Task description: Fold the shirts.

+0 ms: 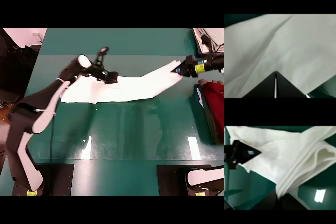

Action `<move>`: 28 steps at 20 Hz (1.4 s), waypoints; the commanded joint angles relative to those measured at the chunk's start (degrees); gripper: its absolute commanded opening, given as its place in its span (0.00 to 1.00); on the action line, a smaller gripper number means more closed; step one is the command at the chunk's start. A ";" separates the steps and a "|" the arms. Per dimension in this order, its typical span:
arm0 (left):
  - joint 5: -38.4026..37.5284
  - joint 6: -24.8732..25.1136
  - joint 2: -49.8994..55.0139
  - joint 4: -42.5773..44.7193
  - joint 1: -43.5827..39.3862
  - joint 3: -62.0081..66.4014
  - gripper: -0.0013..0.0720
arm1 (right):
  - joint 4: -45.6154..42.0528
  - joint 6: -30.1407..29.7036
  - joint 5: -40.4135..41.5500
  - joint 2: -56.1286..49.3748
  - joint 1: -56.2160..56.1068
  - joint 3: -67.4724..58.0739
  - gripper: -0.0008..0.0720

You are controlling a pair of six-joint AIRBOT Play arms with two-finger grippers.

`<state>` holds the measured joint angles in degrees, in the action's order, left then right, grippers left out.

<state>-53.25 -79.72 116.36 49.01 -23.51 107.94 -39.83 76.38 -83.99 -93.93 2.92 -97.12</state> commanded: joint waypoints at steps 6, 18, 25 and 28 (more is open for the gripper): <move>-2.97 -2.97 5.88 3.06 -1.46 4.20 0.05 | 2.27 2.25 0.26 0.79 -8.94 -15.87 0.03; -7.39 -2.78 0.31 13.09 -0.48 9.14 0.05 | 2.27 0.33 7.28 0.24 -17.99 -18.14 0.03; -12.39 -2.29 -12.90 14.34 13.75 9.14 0.05 | 2.38 -3.56 14.27 -6.54 -27.06 -18.16 0.03; -17.07 -2.29 -17.66 15.34 20.59 9.14 0.05 | 2.86 -6.56 22.64 -10.78 -33.11 -18.25 0.03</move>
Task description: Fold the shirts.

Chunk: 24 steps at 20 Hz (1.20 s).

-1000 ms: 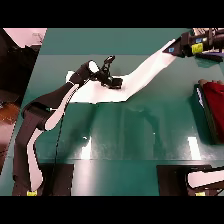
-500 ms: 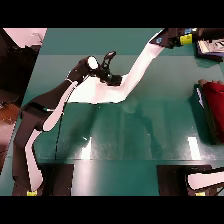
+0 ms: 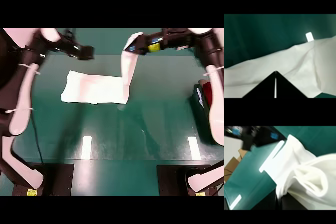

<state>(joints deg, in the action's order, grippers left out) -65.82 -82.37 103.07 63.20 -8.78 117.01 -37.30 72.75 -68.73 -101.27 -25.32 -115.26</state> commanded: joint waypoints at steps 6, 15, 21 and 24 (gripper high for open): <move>-9.57 0.22 -8.92 1.05 13.44 -0.17 0.05 | 2.16 -11.47 23.96 -15.50 -18.03 -3.48 0.32; -13.90 -0.17 -8.96 -0.63 13.44 -0.17 0.05 | 0.76 -12.39 9.73 -8.61 -11.50 7.50 0.87; -13.81 -0.15 -8.96 -1.77 13.33 -1.18 0.05 | -4.07 -1.73 1.75 -0.59 6.43 27.08 0.87; -13.27 -0.13 -8.96 -2.38 13.20 -3.45 0.05 | 1.51 -0.22 4.79 -0.68 10.97 34.18 0.87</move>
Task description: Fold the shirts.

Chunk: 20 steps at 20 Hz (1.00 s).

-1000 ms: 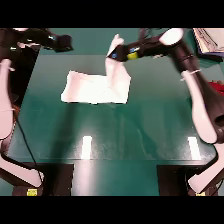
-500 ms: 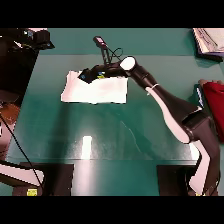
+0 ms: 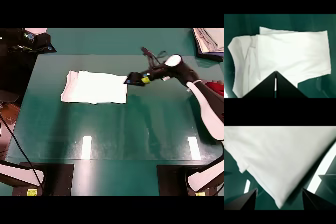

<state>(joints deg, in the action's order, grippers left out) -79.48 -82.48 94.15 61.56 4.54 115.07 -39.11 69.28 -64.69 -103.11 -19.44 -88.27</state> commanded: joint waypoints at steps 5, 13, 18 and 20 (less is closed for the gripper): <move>1.11 0.33 -0.04 -0.72 -0.11 -2.27 0.05 | 8.90 3.26 5.70 -1.73 2.95 9.70 0.76; -0.33 0.37 -0.04 -0.79 -0.11 -2.27 0.05 | 22.56 3.34 6.23 -17.53 -7.26 -8.26 0.52; -1.40 0.37 -0.04 -0.72 -1.33 -2.27 0.05 | 22.45 3.02 8.26 -17.38 -7.69 -13.77 0.03; -1.75 0.42 -0.04 -0.70 -3.19 -2.27 0.05 | 19.87 3.08 9.09 -13.27 -4.87 -13.75 0.03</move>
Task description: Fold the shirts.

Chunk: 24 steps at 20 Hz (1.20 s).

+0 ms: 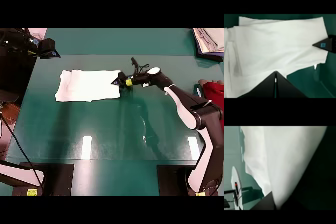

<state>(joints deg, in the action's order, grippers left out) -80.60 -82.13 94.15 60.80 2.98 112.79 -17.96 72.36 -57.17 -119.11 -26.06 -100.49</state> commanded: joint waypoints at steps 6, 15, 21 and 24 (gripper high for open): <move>0.42 1.60 -0.04 0.04 -9.55 0.00 0.05 | -18.69 5.31 -6.08 19.76 20.68 -1.53 0.03; 6.27 1.57 -0.04 0.07 -18.40 0.00 0.05 | -33.62 9.90 -11.39 31.63 51.60 -1.53 0.03; 6.69 1.53 -0.04 0.07 -19.19 0.00 0.05 | -30.82 9.64 -10.56 32.20 61.22 -2.01 0.03; 7.65 1.53 -0.04 0.07 -19.19 0.00 0.05 | -28.89 7.32 -11.78 33.79 63.01 -4.87 0.03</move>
<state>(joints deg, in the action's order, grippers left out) -73.91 -80.58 94.15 60.86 -16.03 112.79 -48.71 81.47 -68.01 -86.56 34.28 -103.59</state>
